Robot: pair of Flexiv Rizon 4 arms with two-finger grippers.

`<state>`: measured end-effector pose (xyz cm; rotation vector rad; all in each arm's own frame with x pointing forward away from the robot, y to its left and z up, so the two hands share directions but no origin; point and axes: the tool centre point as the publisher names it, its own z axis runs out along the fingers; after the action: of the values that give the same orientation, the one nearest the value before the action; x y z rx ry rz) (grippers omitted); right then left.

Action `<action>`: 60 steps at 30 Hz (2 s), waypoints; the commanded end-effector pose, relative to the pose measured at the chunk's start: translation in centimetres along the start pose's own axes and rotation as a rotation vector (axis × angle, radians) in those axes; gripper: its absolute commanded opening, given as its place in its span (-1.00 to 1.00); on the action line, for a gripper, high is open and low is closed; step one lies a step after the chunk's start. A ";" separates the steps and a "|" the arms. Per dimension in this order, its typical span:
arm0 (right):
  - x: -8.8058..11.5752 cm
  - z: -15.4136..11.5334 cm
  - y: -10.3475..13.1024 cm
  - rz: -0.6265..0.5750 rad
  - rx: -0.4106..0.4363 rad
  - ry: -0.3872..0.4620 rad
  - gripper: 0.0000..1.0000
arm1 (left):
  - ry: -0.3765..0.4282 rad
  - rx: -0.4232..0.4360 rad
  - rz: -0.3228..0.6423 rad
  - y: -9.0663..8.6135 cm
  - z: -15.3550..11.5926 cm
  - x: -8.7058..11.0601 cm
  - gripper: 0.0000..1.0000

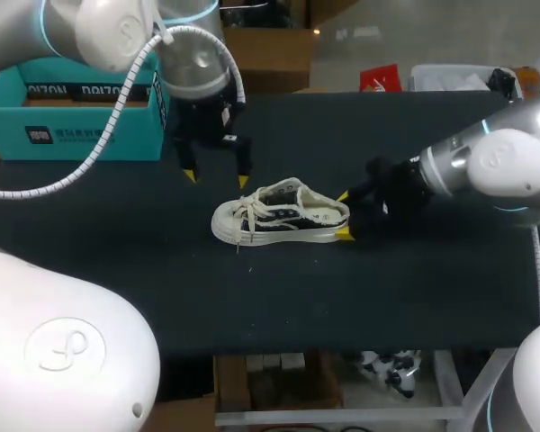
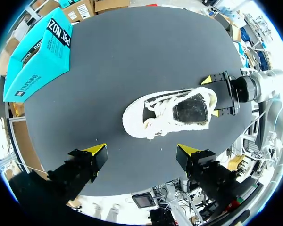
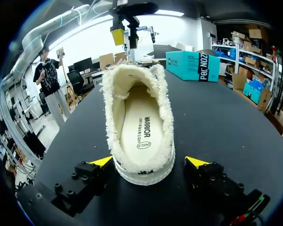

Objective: Open the shoe tongue, take the insole out of the shoe, put the insole back into the shoe, and pack the shoe into the shoebox

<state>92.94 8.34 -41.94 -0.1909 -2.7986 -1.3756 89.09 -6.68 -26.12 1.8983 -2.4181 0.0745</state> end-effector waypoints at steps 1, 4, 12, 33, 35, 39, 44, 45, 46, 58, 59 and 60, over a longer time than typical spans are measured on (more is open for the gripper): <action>-0.4 0.7 -0.3 -0.004 -0.027 0.008 1.00 | -0.006 -0.006 -0.010 -0.7 0.7 0.5 1.00; -0.3 1.2 -0.2 -0.006 -0.040 0.012 1.00 | 0.001 -0.013 -0.015 -1.0 1.1 0.7 1.00; 0.0 1.9 -0.1 0.001 -0.067 0.024 1.00 | -0.004 -0.022 -0.021 -1.3 2.1 1.0 1.00; 0.7 3.5 0.3 -0.011 -0.138 0.017 -0.92 | -0.017 -0.026 -0.035 -1.7 3.1 2.9 1.00; 0.8 3.5 0.3 -0.018 -0.138 0.019 -1.00 | -0.009 -0.031 -0.039 -1.8 3.1 3.1 1.00; 0.9 3.6 0.4 -0.016 -0.131 0.032 -1.00 | -0.001 -0.036 -0.041 -2.0 3.0 3.9 1.00; 0.9 3.7 0.3 -0.016 -0.128 0.036 -1.00 | -0.051 -0.041 -0.020 -2.2 2.1 5.8 1.00; 0.9 3.7 0.3 -0.016 -0.128 0.036 -1.00 | -0.059 -0.044 -0.019 -2.4 1.9 6.2 1.00; 0.9 3.7 0.3 -0.016 -0.128 0.036 -1.00 | -0.061 -0.051 -0.017 -2.6 1.9 6.5 1.00; 0.9 3.7 0.3 -0.016 -0.128 0.036 -1.00 | -0.181 -0.106 -0.028 -4.1 3.4 10.0 0.65; 0.9 3.7 0.3 -0.016 -0.128 0.036 -1.00 | -0.188 -0.112 -0.031 -4.2 3.6 10.2 0.59; 0.9 3.7 0.3 -0.016 -0.128 0.036 -1.00 | -0.193 -0.117 -0.032 -4.2 4.0 10.4 0.55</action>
<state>92.32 11.26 -43.24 -0.1472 -2.6940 -1.5470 89.90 -16.84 -28.31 1.9571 -2.4213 -0.1208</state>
